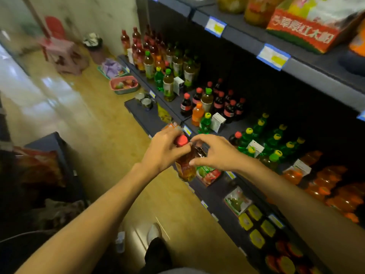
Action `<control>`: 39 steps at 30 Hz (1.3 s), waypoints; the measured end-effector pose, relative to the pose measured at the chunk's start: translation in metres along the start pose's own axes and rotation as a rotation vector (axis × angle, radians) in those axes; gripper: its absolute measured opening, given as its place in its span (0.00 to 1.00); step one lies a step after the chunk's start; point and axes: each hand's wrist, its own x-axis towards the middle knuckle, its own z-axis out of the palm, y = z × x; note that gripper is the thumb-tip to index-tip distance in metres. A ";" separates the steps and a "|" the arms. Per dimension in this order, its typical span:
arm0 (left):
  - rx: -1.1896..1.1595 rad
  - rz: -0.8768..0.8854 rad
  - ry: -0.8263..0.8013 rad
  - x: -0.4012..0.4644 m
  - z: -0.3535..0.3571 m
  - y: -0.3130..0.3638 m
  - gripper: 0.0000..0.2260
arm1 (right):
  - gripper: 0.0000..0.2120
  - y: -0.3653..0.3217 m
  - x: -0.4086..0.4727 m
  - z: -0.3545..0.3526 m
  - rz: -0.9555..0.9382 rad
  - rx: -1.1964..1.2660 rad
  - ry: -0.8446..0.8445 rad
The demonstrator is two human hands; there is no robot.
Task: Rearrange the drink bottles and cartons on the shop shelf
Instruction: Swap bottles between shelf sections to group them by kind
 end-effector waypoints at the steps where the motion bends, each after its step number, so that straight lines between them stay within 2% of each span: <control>1: 0.004 -0.011 0.016 0.007 -0.013 -0.014 0.16 | 0.31 -0.010 0.021 0.005 -0.031 -0.011 -0.024; 6: 0.040 -0.063 0.111 0.032 -0.073 -0.084 0.15 | 0.40 -0.055 0.117 0.032 -0.137 -0.024 -0.006; 10: 0.047 -0.071 0.118 0.046 -0.109 -0.123 0.09 | 0.42 -0.088 0.177 0.049 -0.184 0.049 -0.020; 13: 0.048 -0.067 0.106 0.059 -0.125 -0.150 0.12 | 0.40 -0.102 0.215 0.059 -0.205 0.117 -0.044; 16: 0.043 -0.093 0.092 0.077 -0.132 -0.180 0.14 | 0.30 -0.103 0.253 0.068 -0.224 0.168 -0.072; 18: 0.038 -0.128 0.047 0.092 -0.133 -0.204 0.13 | 0.28 -0.097 0.279 0.072 -0.216 0.221 -0.097; 23: 0.029 -0.234 -0.088 0.156 -0.139 -0.256 0.16 | 0.27 -0.075 0.359 0.066 -0.183 0.243 -0.058; 31: 0.065 -0.448 0.019 0.272 -0.163 -0.324 0.15 | 0.28 -0.060 0.502 0.014 -0.234 0.136 0.134; 35: 0.071 -0.524 0.084 0.301 -0.172 -0.365 0.17 | 0.32 -0.063 0.562 0.001 -0.255 0.053 0.142; 39: 0.070 -0.566 0.064 0.318 -0.193 -0.407 0.17 | 0.33 -0.071 0.611 0.006 -0.187 -0.017 0.148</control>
